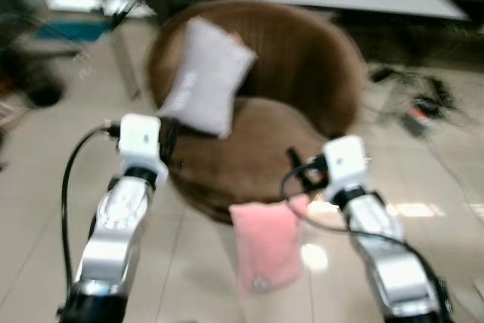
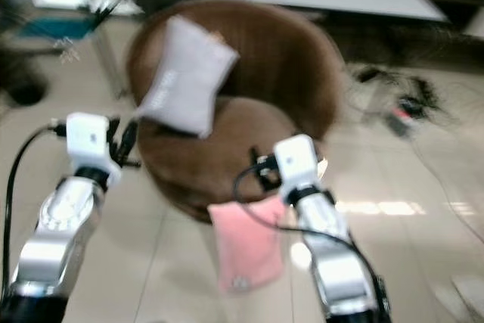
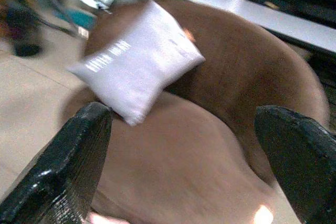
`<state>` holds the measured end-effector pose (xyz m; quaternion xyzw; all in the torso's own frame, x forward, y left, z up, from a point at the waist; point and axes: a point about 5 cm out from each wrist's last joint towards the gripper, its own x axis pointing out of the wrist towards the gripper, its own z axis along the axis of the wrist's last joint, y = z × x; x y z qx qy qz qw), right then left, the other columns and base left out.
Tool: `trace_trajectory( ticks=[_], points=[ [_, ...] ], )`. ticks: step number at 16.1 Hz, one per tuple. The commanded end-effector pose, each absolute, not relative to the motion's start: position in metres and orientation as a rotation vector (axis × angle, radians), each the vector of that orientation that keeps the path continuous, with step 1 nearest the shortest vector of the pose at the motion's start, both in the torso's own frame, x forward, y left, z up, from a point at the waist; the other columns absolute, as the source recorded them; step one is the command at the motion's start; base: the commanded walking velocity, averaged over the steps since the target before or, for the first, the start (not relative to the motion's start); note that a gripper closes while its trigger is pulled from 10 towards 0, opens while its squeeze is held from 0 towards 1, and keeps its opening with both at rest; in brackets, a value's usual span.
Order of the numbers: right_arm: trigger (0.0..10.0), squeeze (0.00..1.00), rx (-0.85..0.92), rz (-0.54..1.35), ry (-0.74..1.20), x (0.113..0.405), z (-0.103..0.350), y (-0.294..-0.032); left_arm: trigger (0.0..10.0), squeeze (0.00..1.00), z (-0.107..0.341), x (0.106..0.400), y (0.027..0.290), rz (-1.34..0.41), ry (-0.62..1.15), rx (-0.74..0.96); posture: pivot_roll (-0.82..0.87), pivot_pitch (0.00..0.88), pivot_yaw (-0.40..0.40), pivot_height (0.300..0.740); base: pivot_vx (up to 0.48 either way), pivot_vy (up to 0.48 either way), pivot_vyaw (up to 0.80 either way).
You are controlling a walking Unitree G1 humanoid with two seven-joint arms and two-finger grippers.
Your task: Move the pillow to the sofa from floor
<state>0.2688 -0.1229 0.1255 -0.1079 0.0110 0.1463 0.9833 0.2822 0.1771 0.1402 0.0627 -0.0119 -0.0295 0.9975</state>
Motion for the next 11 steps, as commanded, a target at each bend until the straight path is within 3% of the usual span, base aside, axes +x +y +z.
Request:
trace_trajectory(
  ticks=[1, 11],
  points=[
    [10.0, 0.0, -0.233, 0.278, 0.02, 0.2691, 0.1269, -0.1303, 10.0, 0.0, 0.1443, 0.2836, 0.1719, -0.075, -0.042, 0.128, -0.05, 0.016, -0.012, 0.74, 0.0, -0.48, 0.8],
    [10.0, 0.0, -0.235, 0.297, 0.015, 0.269, 0.1284, -0.1279, 10.0, 0.0, 0.1447, 0.2792, 0.1734, -0.069, -0.066, 0.132, -0.05, 0.031, -0.02, 0.74, 0.0, -0.48, 0.8]
  ],
)
